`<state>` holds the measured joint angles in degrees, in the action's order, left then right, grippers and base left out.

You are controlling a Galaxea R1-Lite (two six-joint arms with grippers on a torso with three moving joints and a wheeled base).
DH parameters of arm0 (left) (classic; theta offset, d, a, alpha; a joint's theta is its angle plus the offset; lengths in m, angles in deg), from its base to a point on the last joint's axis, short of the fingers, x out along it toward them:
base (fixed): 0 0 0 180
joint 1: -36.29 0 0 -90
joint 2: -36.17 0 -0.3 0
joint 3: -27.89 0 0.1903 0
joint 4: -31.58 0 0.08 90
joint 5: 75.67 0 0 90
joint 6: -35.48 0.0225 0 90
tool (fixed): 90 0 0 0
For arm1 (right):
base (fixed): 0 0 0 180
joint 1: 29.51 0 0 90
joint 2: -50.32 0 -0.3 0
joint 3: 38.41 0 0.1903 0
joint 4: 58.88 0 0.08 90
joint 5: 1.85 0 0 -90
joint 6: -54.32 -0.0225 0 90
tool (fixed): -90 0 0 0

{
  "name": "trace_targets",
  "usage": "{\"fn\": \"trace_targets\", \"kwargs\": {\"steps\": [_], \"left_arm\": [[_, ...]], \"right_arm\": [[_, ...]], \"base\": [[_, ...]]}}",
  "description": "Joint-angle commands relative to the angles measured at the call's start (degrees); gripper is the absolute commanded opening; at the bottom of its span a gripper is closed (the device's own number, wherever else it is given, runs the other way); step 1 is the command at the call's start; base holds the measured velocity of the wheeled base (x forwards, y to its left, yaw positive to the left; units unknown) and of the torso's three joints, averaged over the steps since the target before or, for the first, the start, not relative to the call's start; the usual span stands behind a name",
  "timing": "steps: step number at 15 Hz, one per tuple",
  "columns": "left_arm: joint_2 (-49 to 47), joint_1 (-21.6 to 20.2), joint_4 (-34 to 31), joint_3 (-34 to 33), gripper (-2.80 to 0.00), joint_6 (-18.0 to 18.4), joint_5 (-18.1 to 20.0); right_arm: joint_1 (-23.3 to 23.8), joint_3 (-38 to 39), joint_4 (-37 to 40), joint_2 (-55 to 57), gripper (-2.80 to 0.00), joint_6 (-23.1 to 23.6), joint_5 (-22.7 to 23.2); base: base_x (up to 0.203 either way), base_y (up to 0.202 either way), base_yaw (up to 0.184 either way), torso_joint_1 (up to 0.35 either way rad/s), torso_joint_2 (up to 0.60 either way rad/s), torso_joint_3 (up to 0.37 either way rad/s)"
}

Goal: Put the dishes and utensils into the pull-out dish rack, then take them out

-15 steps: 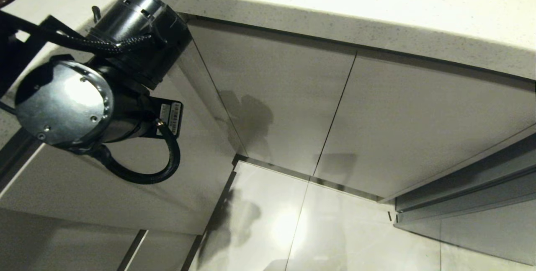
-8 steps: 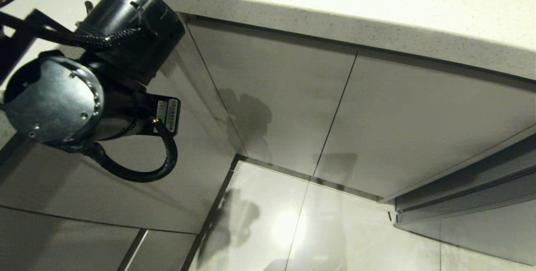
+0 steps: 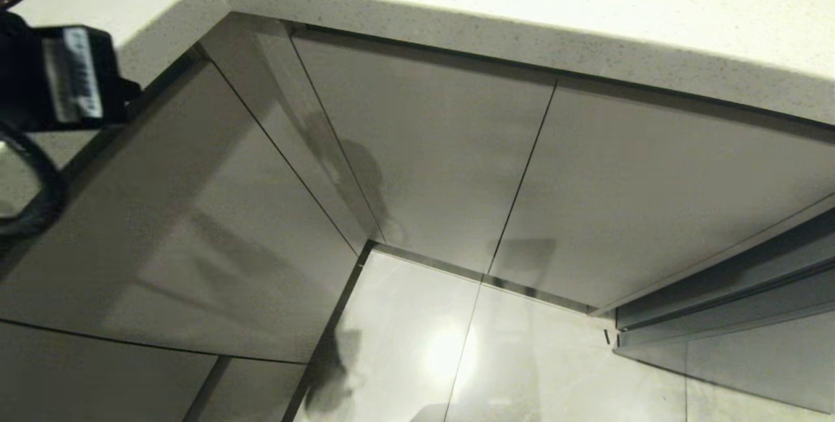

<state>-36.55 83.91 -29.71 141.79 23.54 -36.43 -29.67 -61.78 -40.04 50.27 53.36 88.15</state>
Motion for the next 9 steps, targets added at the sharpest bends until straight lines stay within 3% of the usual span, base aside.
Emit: {"fn": "trace_targets", "kwargs": {"steps": [1,3,5,9], "left_arm": [[11.19,-0.33,5.16,-0.3,-2.8,4.03,8.14],[16.81,-2.6,10.73,-0.99,-2.8,5.87,19.47],[20.56,-9.25,15.23,-2.07,-2.8,6.49,26.8],[28.66,-30.22,17.74,-3.59,-2.8,6.67,43.04]], "right_arm": [[-0.02,1.5,-0.04,0.05,-2.8,0.0,0.0],[-0.02,1.49,-0.04,0.05,-2.8,0.0,0.0],[-0.02,1.49,-0.04,0.05,-2.8,0.0,0.0],[-0.02,1.49,-0.02,0.05,-2.8,0.0,0.0]], "base": [[0.0,0.0,0.0,0.0,0.0,0.0],[0.0,0.0,0.0,0.0,0.0,0.0],[0.0,0.0,0.0,0.0,0.0,0.0],[0.0,0.0,0.0,0.0,0.0,0.0]]}}
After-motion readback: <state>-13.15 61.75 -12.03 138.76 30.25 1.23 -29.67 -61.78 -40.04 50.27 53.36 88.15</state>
